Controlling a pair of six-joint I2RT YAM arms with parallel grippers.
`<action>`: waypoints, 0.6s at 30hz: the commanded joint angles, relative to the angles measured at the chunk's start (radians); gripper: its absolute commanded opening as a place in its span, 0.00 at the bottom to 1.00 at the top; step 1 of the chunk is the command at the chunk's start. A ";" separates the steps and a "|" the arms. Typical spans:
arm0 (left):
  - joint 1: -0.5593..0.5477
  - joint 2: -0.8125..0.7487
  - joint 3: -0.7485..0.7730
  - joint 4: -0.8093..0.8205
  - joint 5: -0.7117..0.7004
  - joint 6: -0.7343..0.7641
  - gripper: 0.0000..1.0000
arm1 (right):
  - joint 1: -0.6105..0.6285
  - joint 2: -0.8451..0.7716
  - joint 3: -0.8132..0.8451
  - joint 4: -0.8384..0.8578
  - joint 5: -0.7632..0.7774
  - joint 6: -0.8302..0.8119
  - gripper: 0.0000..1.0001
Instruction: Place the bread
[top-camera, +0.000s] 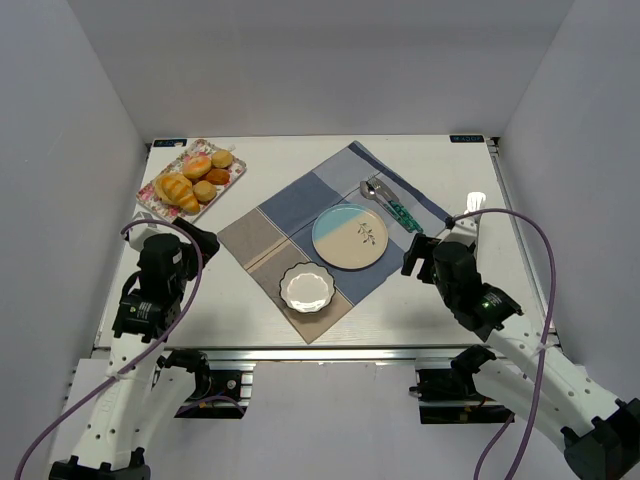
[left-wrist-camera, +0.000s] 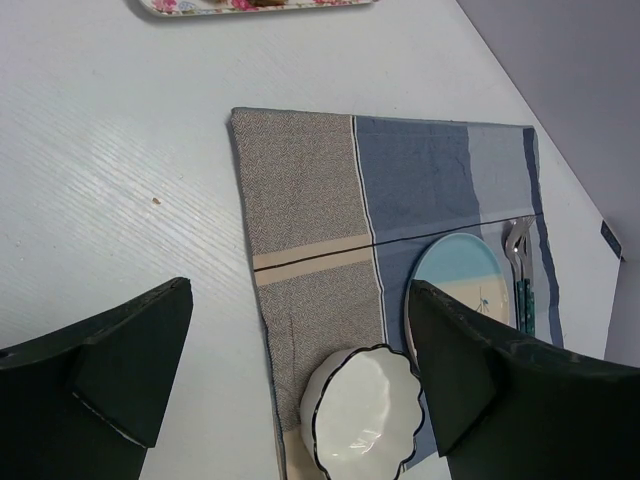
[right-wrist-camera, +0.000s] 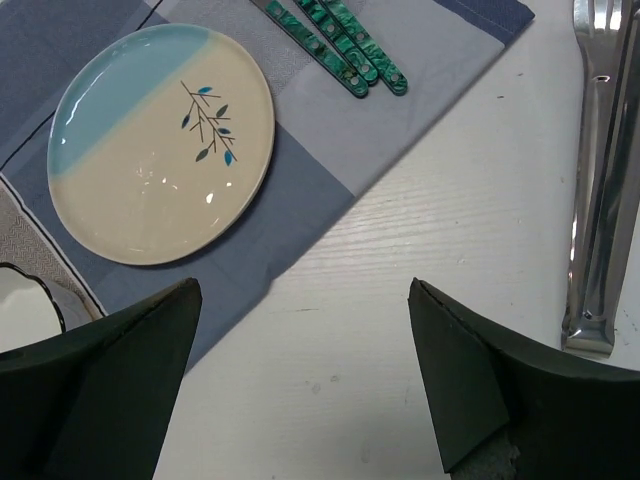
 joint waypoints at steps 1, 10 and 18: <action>-0.002 0.004 -0.007 -0.004 -0.010 -0.002 0.98 | -0.001 -0.010 0.025 0.038 0.021 -0.025 0.90; -0.002 0.047 -0.042 0.075 0.033 0.006 0.98 | -0.004 0.149 0.171 -0.371 0.289 0.200 0.89; -0.002 0.096 -0.103 0.187 0.123 0.041 0.98 | -0.341 0.292 0.191 -0.389 0.168 0.153 0.89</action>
